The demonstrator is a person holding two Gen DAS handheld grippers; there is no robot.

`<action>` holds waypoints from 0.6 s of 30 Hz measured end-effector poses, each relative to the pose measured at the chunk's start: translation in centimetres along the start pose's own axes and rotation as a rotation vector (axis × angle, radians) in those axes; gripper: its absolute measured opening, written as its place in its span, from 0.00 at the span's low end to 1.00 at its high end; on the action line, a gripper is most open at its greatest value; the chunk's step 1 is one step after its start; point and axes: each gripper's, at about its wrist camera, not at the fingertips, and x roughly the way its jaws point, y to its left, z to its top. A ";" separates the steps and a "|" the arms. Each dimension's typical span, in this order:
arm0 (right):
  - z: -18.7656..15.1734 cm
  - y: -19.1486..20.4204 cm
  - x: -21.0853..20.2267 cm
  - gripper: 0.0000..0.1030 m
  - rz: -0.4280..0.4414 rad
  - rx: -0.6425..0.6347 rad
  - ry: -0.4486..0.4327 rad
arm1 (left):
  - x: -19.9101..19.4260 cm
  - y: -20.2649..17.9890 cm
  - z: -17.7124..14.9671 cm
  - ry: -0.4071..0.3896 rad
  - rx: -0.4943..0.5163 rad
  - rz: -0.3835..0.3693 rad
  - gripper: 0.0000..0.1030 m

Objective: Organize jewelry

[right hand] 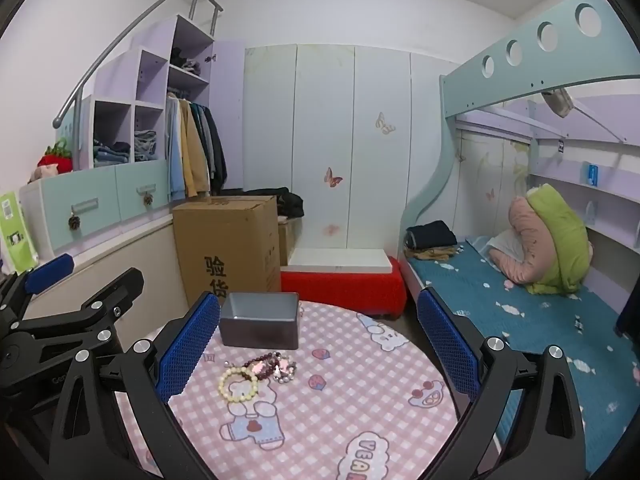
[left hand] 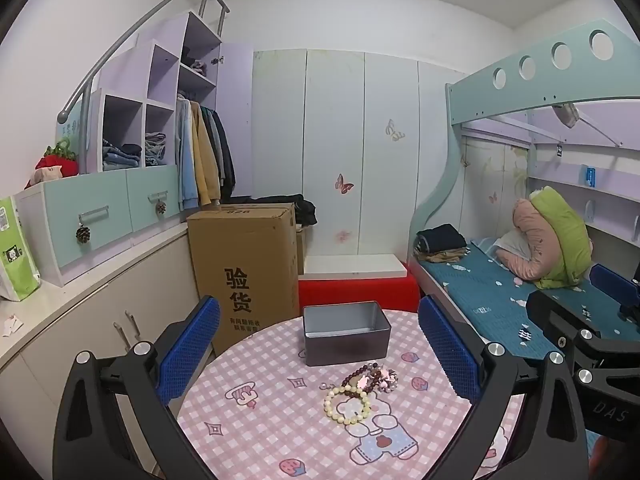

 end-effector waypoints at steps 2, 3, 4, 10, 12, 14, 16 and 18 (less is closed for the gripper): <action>0.0 0.0 0.0 0.93 0.001 0.000 0.002 | 0.2 0.0 -0.3 -0.001 0.000 0.002 0.93; 0.0 0.0 0.0 0.93 0.001 0.000 0.002 | 0.3 0.0 -0.4 -0.002 0.000 0.002 0.93; 0.0 0.0 0.0 0.93 0.000 -0.001 0.002 | 0.3 0.1 -0.4 -0.002 0.000 0.002 0.93; 0.0 0.0 0.0 0.93 0.000 0.000 0.003 | 0.3 0.0 -0.4 -0.002 0.000 0.001 0.93; 0.0 0.0 0.0 0.93 0.000 0.000 0.001 | 0.2 0.0 -0.5 -0.004 0.001 0.002 0.93; 0.0 0.0 0.0 0.93 0.000 0.000 0.002 | 0.3 0.1 -0.4 -0.001 -0.002 0.001 0.93; 0.0 0.0 0.0 0.93 0.000 -0.001 0.003 | 0.4 0.1 -0.5 0.000 -0.004 0.001 0.93; -0.1 0.0 0.0 0.93 0.000 -0.002 0.004 | 0.5 0.2 -0.6 0.000 -0.007 0.000 0.93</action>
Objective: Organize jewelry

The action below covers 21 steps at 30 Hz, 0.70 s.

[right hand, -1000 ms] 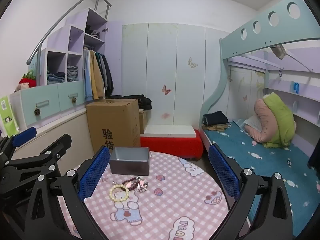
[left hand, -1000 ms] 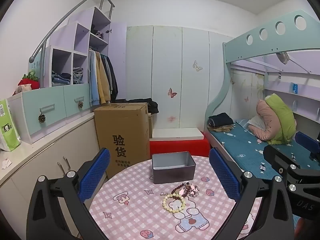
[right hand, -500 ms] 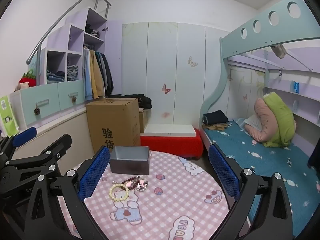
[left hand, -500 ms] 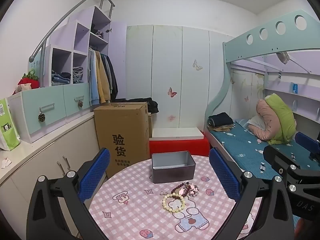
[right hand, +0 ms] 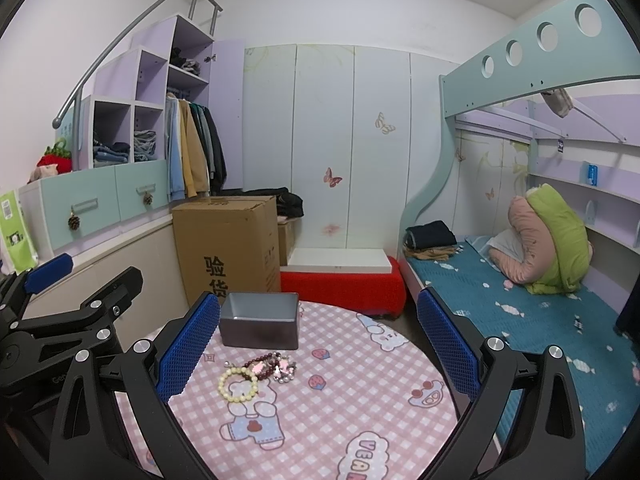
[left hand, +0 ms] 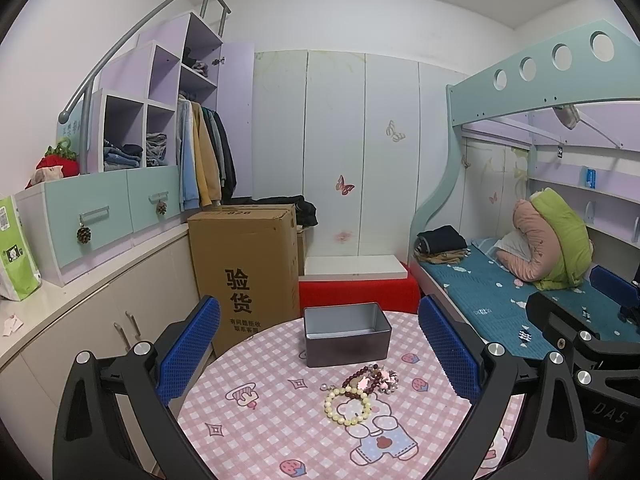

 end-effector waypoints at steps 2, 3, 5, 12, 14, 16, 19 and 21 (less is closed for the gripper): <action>0.0 0.0 0.0 0.93 0.000 0.000 0.000 | -0.1 -0.3 0.2 0.000 0.007 0.001 0.93; 0.0 0.0 0.0 0.93 0.000 0.000 0.001 | -0.1 -0.3 0.2 0.001 0.008 0.001 0.93; 0.0 0.0 0.1 0.93 0.000 0.001 -0.001 | -0.1 -0.3 0.1 0.000 0.008 0.001 0.93; 0.0 0.1 0.2 0.93 0.001 0.001 0.000 | -0.2 -0.2 0.2 0.001 0.004 0.000 0.93; 0.0 0.1 0.2 0.93 0.000 0.000 0.000 | -0.2 -0.2 0.2 -0.001 0.004 0.001 0.93; 0.1 0.1 0.2 0.93 0.001 0.001 0.002 | -0.1 -0.2 0.2 -0.001 0.006 0.001 0.93; 0.2 0.2 0.2 0.93 0.001 0.000 0.004 | -0.1 -0.2 0.2 0.002 0.004 0.000 0.93; -0.6 0.3 0.6 0.93 0.000 -0.001 0.006 | -0.2 -0.2 0.2 0.001 0.004 0.001 0.93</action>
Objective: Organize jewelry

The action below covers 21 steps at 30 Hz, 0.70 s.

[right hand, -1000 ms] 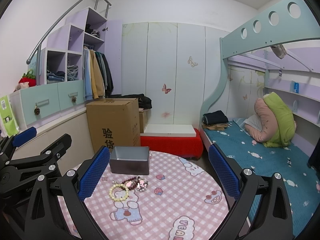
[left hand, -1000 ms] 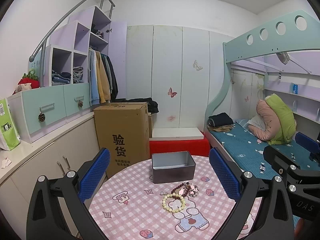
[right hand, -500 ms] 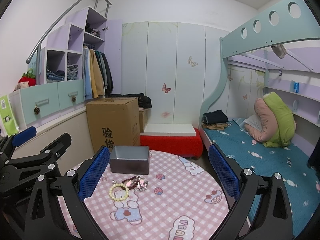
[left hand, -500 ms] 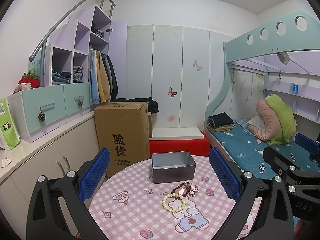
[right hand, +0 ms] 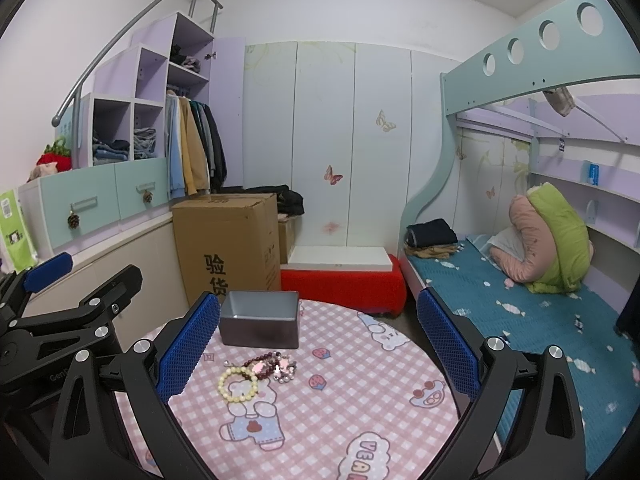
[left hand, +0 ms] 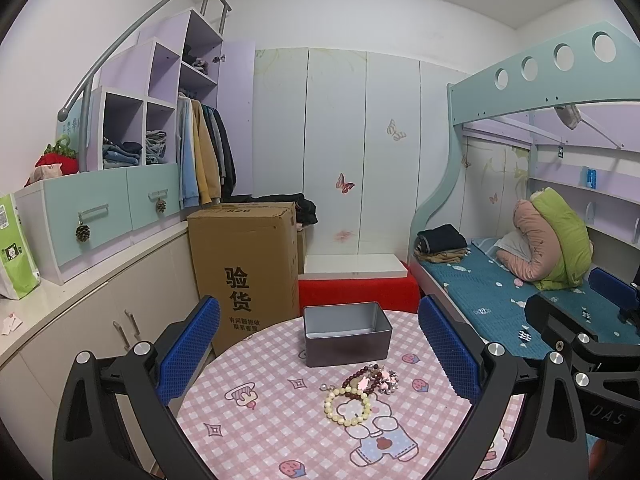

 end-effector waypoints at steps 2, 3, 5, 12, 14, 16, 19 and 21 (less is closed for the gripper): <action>0.2 -0.1 -0.1 0.93 0.001 0.000 -0.001 | 0.0 0.0 0.0 0.000 -0.001 0.000 0.93; 0.0 0.0 0.0 0.93 0.001 0.000 -0.001 | 0.0 0.0 0.0 0.001 -0.001 -0.001 0.93; -0.1 0.0 0.0 0.93 0.000 0.000 -0.001 | 0.0 0.0 -0.1 0.001 0.000 -0.001 0.93; -0.2 0.1 0.2 0.93 0.001 0.001 0.001 | 0.0 -0.1 -0.1 0.002 0.000 0.000 0.93; -0.3 0.1 0.2 0.93 0.001 0.002 0.001 | 0.1 -0.1 -0.2 0.004 -0.002 -0.001 0.93; -0.5 0.0 0.6 0.93 0.001 0.002 0.003 | 0.1 -0.1 -0.1 0.005 -0.002 -0.001 0.93; -1.1 0.0 1.2 0.93 0.001 0.003 0.004 | 0.2 -0.1 -0.3 0.005 0.000 0.000 0.93; -1.1 0.0 1.2 0.93 0.002 0.004 0.005 | 0.2 -0.1 -0.4 0.007 -0.001 -0.001 0.93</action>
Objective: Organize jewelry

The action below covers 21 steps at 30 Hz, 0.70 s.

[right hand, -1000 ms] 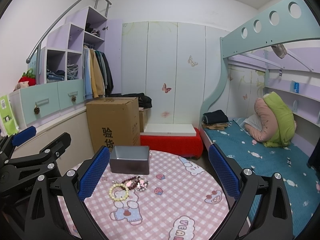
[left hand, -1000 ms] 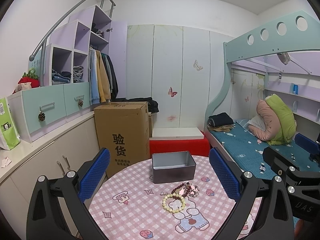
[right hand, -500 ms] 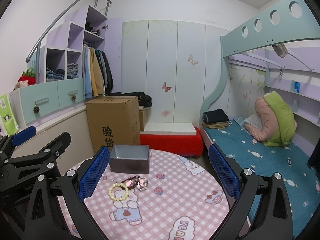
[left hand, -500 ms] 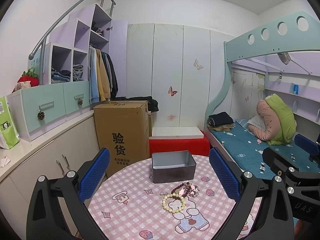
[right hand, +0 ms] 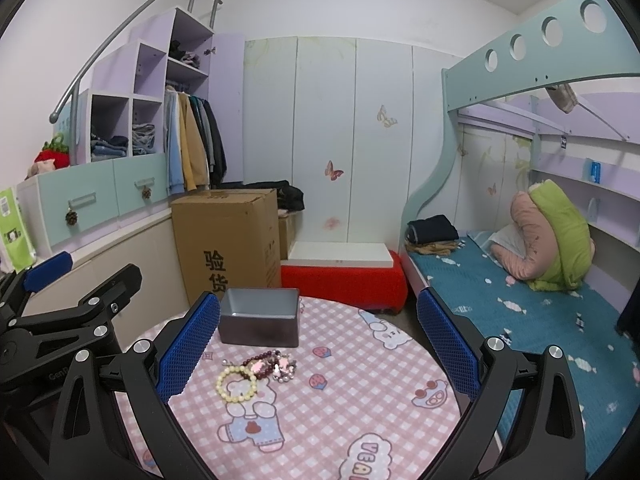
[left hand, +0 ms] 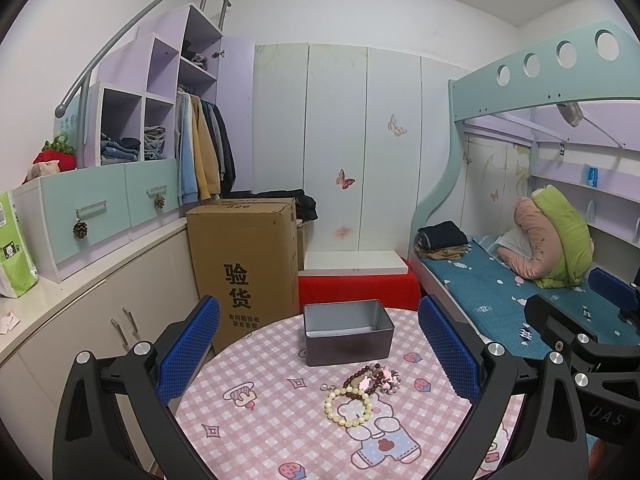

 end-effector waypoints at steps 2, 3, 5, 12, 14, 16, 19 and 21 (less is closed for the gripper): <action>0.1 0.0 0.0 0.93 -0.002 0.000 0.000 | 0.0 -0.1 -0.1 -0.001 0.003 0.002 0.93; -0.2 0.1 0.2 0.93 -0.001 0.001 0.002 | 0.6 0.1 -0.4 -0.001 0.005 0.006 0.93; -1.0 0.2 2.0 0.93 0.000 0.004 0.007 | 0.8 -0.1 -0.9 -0.003 0.018 0.014 0.93; -2.3 0.2 3.4 0.93 0.014 0.009 0.033 | 2.3 0.0 -1.5 0.017 0.003 -0.008 0.93; -2.0 0.1 3.6 0.93 0.018 0.014 0.043 | 3.0 0.3 -2.0 0.031 -0.012 0.016 0.93; -2.4 -0.2 4.1 0.93 0.019 0.017 0.064 | 4.2 0.9 -2.2 0.065 -0.028 0.039 0.93; -3.1 -0.7 5.1 0.93 0.017 0.023 0.105 | 6.3 2.2 -3.3 0.165 -0.065 0.023 0.93; -4.0 -1.1 6.2 0.93 0.012 0.027 0.146 | 7.8 3.3 -4.4 0.237 -0.092 0.001 0.93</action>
